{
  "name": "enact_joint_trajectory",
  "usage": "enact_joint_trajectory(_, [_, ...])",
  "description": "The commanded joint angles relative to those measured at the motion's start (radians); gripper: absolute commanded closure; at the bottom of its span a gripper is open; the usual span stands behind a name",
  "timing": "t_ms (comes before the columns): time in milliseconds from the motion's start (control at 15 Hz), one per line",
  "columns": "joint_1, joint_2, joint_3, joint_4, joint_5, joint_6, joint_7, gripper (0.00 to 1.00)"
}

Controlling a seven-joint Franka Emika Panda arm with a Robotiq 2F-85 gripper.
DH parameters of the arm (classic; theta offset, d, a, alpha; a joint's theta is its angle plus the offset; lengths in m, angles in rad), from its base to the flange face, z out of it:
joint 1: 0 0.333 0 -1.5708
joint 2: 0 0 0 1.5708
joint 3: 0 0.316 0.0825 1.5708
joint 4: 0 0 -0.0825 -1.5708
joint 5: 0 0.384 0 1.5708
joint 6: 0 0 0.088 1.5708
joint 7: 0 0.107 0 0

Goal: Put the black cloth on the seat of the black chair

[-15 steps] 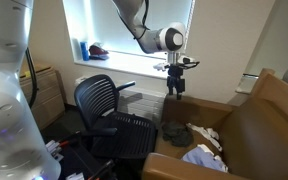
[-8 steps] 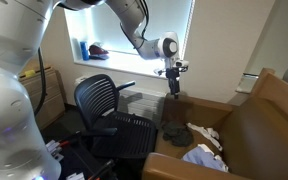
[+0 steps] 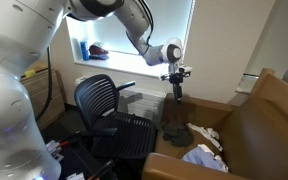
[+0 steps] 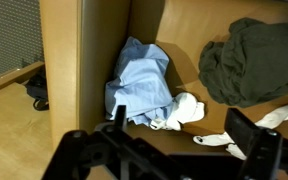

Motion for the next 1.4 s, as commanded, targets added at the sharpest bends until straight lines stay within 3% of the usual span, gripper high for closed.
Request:
enact_joint_trajectory(0, [-0.038,0.221,-0.038,0.23,-0.008,-0.019,-0.027,0.0])
enact_joint_trajectory(333, [-0.06,0.426,-0.063,0.499,0.005,-0.02,-0.064,0.0])
enact_joint_trajectory(600, [-0.101,0.518,0.021,0.696,0.124,-0.315,-0.212,0.0])
enact_joint_trajectory(667, [-0.099,0.481,0.035,0.678,0.137,-0.359,-0.259,0.0])
enact_joint_trajectory(733, [-0.069,0.479,-0.004,0.607,0.1,-0.263,-0.172,0.0])
enact_joint_trajectory(933, [-0.074,0.482,0.013,0.66,0.118,-0.331,-0.221,0.0])
enact_joint_trajectory(1000, [-0.065,0.489,-0.008,0.651,0.103,-0.256,-0.166,0.0])
enact_joint_trajectory(1133, [-0.071,0.569,-0.029,0.713,0.091,-0.19,-0.095,0.0])
enact_joint_trajectory(1333, [-0.099,0.683,-0.007,0.801,0.123,-0.234,-0.137,0.0])
